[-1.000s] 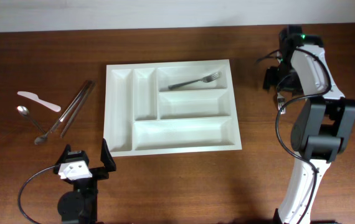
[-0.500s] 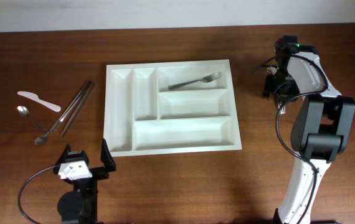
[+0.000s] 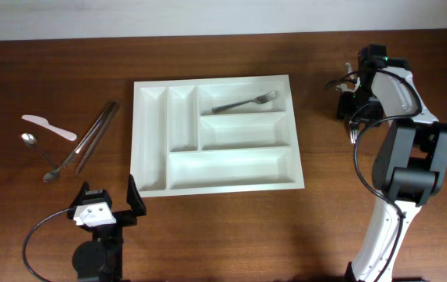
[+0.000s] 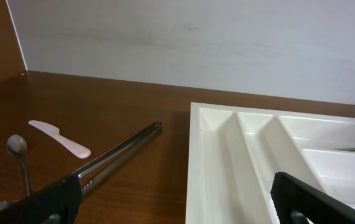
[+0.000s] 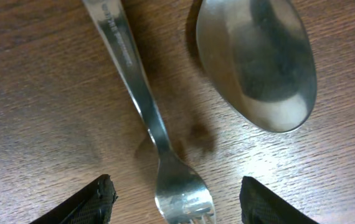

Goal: Pack container
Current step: 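Return the right gripper to the cutlery and grasp another fork, then carry the second fork into the top compartment and release it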

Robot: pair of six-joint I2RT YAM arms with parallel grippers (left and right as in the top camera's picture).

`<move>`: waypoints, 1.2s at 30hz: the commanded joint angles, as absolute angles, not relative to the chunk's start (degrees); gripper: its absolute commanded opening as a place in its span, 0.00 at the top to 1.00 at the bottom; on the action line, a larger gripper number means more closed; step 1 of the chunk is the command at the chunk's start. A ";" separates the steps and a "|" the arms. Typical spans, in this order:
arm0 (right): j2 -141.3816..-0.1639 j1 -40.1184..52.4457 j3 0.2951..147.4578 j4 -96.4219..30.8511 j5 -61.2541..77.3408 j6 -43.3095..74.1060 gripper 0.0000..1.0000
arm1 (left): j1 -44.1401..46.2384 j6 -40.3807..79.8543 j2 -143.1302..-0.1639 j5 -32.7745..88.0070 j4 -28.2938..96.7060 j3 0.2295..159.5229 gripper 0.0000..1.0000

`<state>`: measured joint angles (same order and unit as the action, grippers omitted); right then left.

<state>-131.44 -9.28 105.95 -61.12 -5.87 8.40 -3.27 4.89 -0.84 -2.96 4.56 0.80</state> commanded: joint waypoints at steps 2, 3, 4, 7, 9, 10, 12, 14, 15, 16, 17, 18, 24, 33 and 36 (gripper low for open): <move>-131.63 -9.50 105.30 -60.29 -2.96 5.87 0.38 | -3.03 3.77 -0.34 -2.33 4.64 0.51 0.01; -131.63 -9.50 105.19 -60.07 -2.74 5.76 0.39 | -3.03 3.77 -0.34 -2.33 4.64 0.51 0.01; -131.66 -9.50 104.95 -59.88 -2.74 5.76 0.39 | -3.03 3.77 -0.34 -2.33 4.64 0.51 0.01; -131.63 -9.50 103.66 -59.22 -2.28 5.76 0.41 | -3.03 3.77 -0.34 -2.33 4.64 0.51 0.01; -131.66 -9.50 102.06 -58.35 -1.91 5.76 0.41 | -3.03 3.77 -0.34 -2.33 4.64 0.51 0.01; -131.63 -9.50 101.14 -57.89 -1.91 5.76 0.41 | -3.03 3.77 -0.34 -2.33 4.64 0.51 0.01; -131.63 -9.50 99.61 -56.95 -1.91 5.76 0.41 | -3.03 3.77 -0.34 -2.33 4.64 0.51 0.01; -131.63 -9.50 98.24 -56.29 -1.83 5.78 0.41 | -3.03 3.77 -0.34 -2.33 4.64 0.51 0.01; -131.63 -9.50 97.82 -56.16 -1.69 5.76 0.41 | -3.03 3.77 -0.34 -2.33 4.64 0.51 0.01; -131.63 -9.50 97.51 -56.05 -1.69 5.76 0.42 | -3.03 3.77 -0.34 -2.33 4.64 0.51 0.01; -131.63 -9.50 97.38 -56.03 -1.69 5.76 0.43 | -3.03 3.77 -0.34 -2.33 4.64 0.51 0.01; -131.63 -9.50 97.38 -56.03 -1.69 5.76 0.46 | -3.03 3.77 -0.34 -2.33 4.64 0.51 0.01; -131.63 -9.50 97.38 -55.96 -1.72 5.74 0.69 | -3.03 3.77 -0.34 -2.33 4.64 0.51 0.01; -131.63 -9.50 97.41 -56.07 -1.69 5.74 0.87 | -3.03 3.77 -0.34 -2.33 4.64 0.51 0.01; -131.61 -9.50 97.51 -56.07 -1.72 5.67 0.96 | -3.03 3.77 -0.34 -2.33 4.64 0.51 0.01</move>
